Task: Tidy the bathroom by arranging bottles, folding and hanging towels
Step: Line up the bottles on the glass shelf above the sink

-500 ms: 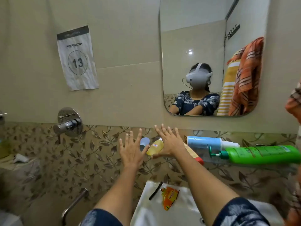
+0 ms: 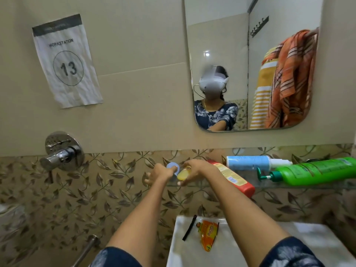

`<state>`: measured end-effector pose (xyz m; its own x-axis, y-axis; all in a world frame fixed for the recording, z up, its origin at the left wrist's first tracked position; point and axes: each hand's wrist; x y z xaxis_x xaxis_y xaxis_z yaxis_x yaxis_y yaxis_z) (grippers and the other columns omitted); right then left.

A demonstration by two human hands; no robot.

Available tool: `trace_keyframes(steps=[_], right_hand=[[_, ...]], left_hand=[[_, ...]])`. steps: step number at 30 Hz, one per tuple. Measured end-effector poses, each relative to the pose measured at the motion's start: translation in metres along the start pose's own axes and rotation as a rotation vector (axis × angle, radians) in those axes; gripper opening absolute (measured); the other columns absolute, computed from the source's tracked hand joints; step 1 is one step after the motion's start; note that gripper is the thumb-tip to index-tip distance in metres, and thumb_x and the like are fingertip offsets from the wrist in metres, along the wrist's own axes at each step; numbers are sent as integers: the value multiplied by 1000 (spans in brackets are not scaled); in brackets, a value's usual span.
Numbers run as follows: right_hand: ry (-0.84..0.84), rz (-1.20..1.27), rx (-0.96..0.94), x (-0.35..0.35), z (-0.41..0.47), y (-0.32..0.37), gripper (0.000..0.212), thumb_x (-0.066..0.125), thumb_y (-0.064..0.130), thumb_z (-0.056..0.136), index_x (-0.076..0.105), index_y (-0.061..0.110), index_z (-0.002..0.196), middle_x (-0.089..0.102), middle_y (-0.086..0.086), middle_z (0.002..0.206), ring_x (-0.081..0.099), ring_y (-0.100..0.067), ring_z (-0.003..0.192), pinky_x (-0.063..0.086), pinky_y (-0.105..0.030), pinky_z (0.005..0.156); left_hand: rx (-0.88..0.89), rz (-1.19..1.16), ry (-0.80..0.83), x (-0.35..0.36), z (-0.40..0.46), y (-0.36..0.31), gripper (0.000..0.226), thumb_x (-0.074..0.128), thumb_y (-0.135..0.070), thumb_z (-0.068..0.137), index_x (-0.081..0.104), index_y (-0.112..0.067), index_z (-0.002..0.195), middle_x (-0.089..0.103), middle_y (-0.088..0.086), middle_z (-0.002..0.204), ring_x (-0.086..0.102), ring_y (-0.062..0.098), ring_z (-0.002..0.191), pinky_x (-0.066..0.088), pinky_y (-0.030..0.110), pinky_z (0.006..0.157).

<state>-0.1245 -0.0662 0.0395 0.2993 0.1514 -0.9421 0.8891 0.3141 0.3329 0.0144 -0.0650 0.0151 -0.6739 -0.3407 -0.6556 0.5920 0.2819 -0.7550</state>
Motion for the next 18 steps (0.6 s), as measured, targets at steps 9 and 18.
trace_keyframes(steps=[9, 18], right_hand=[[-28, 201, 11, -19, 1, 15, 48, 56, 38, 92, 50, 11, 131, 55, -11, 131, 54, -26, 110, 41, -32, 82], [-216, 529, 125, -23, 3, 5, 48, 65, 32, 88, 49, -1, 120, 56, -23, 119, 57, -35, 108, 56, -45, 76]], left_hand=[[32, -332, 168, -5, 11, -9, 32, 67, -18, 81, 55, -2, 107, 61, 18, 109, 58, 32, 94, 48, 32, 75], [136, -577, 135, -4, 24, 6, 38, 62, -3, 85, 48, -5, 121, 56, 20, 123, 57, 30, 104, 50, 42, 89]])
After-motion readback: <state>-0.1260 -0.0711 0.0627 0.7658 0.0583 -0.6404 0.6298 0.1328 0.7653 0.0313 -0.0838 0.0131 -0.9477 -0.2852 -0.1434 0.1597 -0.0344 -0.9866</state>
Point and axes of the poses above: each hand's wrist, its own z-axis towards the middle knuckle, its own x-axis out of the palm, y = z × x
